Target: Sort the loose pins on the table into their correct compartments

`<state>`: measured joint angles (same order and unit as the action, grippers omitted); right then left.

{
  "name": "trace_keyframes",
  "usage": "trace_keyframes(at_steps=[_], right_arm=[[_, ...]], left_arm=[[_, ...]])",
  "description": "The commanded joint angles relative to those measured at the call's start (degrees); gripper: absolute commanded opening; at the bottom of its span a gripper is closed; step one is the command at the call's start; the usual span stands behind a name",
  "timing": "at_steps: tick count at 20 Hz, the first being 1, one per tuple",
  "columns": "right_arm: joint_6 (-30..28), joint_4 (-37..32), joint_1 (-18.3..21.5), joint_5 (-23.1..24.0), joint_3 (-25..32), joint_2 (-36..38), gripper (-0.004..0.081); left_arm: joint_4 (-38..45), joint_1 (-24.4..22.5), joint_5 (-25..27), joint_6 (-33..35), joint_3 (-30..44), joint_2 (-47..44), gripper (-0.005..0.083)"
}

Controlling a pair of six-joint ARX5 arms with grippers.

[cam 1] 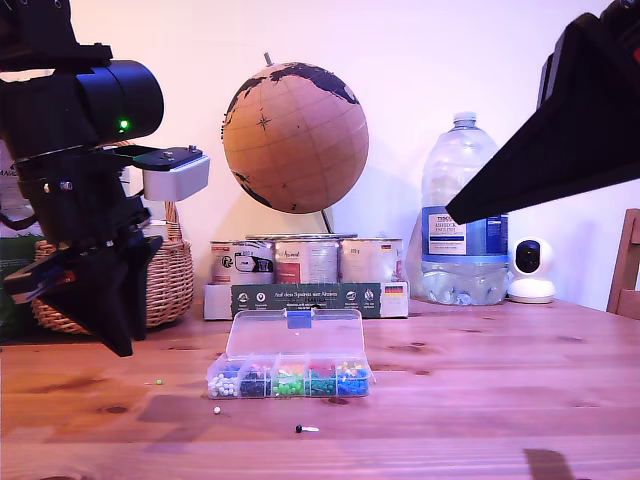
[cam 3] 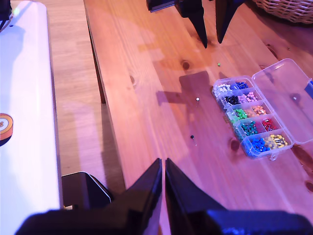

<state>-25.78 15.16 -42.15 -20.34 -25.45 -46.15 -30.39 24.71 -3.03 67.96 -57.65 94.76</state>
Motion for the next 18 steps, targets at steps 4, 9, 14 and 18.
trace_keyframes(at_steps=[4,9,14,18], right_arm=[[-0.15,-0.81,-0.33,-0.15,-0.48,-0.09,-0.0013],[-0.15,-0.76,-0.33,-0.15,-0.48,-0.09,-0.0013],[-0.15,-0.76,-0.33,-0.15,-0.48,-0.09,-0.0013],[-0.15,-0.81,-0.33,-0.15,-0.48,-0.09,-0.0013]], left_arm=[[-0.46,-0.13,-0.13,-4.81,-3.45,1.31,0.0201],[-3.63,0.11,0.11,-7.15,-10.1,6.84,0.0202],[-6.6,0.11,-0.07,-7.8,-13.44,10.32,0.0202],[-7.39,0.96,-1.7,-7.96,-13.46,11.17,0.0202]])
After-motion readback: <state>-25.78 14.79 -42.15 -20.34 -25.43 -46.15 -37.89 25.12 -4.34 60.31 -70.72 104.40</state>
